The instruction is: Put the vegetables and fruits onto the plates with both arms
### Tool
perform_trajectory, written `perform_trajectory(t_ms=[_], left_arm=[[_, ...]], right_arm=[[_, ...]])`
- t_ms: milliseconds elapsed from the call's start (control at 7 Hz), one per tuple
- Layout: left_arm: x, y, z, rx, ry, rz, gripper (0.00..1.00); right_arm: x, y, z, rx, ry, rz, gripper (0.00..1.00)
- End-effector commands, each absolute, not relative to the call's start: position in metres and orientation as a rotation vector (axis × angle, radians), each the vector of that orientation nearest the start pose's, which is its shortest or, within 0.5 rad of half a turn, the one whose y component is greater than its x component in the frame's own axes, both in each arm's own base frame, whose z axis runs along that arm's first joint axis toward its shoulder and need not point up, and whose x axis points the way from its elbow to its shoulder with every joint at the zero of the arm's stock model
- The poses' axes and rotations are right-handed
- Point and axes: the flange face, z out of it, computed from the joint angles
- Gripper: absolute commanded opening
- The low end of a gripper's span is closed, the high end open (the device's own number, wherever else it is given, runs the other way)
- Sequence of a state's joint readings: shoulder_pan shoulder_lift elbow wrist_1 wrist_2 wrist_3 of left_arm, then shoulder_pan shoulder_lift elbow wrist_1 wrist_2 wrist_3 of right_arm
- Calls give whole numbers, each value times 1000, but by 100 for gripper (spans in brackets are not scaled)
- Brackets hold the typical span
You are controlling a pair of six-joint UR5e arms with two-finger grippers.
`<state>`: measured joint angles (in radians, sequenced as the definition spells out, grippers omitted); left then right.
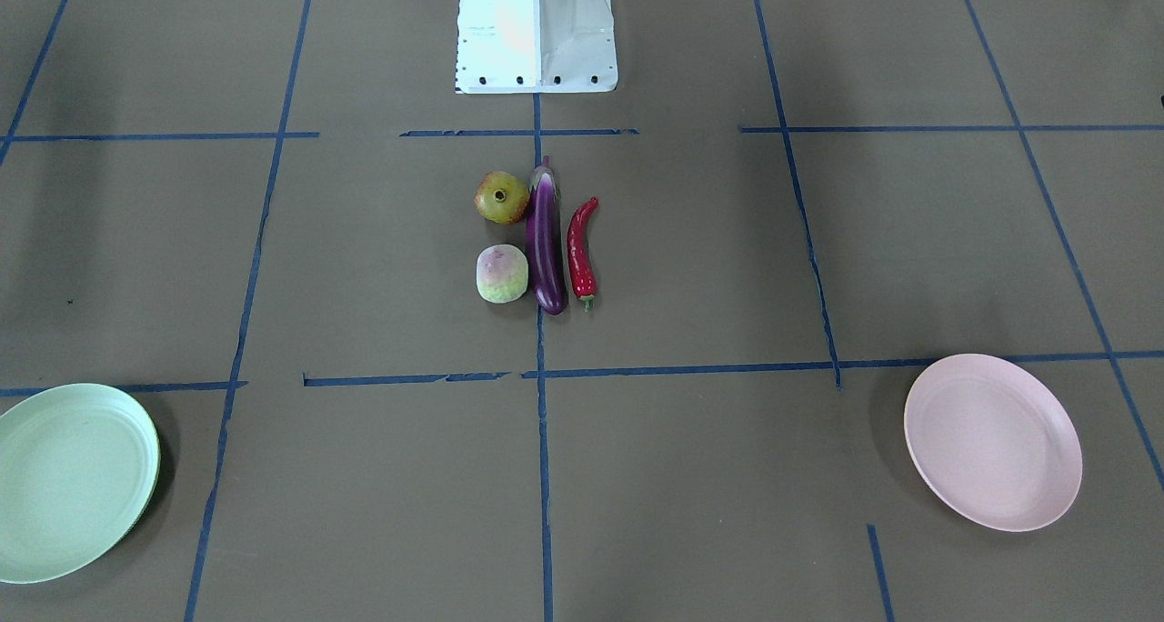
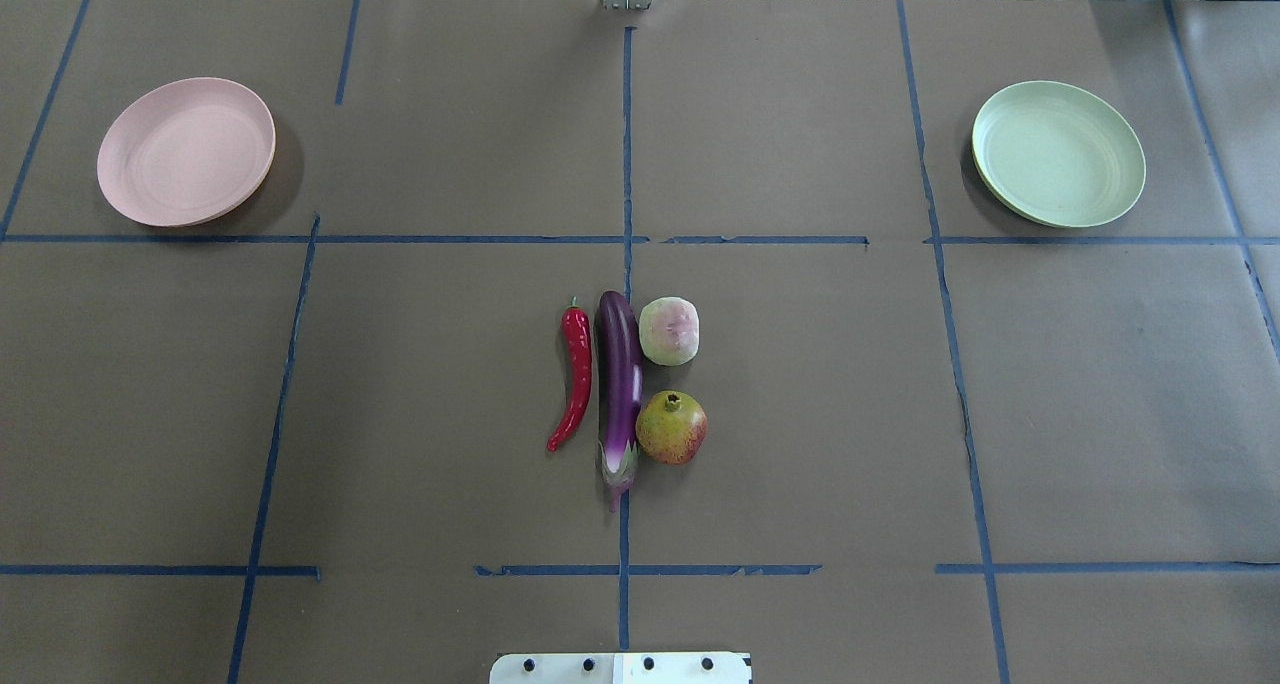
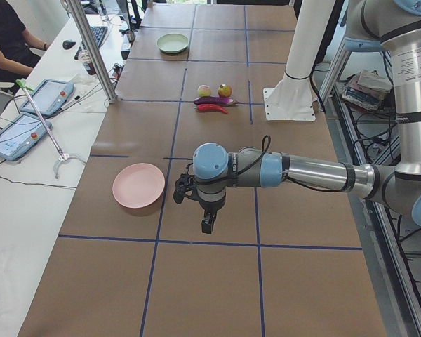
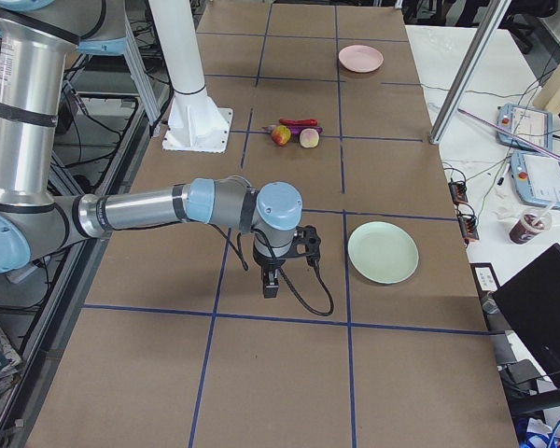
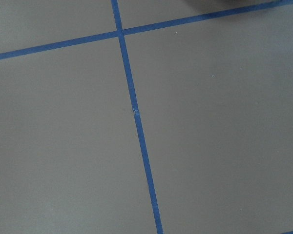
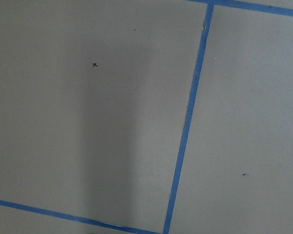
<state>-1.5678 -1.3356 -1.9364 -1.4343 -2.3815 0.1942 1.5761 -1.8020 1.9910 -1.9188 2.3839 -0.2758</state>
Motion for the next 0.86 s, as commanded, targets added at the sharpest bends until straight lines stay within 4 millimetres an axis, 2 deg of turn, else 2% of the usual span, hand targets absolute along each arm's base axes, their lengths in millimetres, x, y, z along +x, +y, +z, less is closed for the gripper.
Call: perform_trajectory(t_ms=[0,714], left_arm=[[-59,-389,596,64,807,181,100],[-60,-388,598,62,797,181,100]], right_arm=[[64,-375,586,-34,-826,-188,100],[63,-375,576,-18,-824,-187,100]])
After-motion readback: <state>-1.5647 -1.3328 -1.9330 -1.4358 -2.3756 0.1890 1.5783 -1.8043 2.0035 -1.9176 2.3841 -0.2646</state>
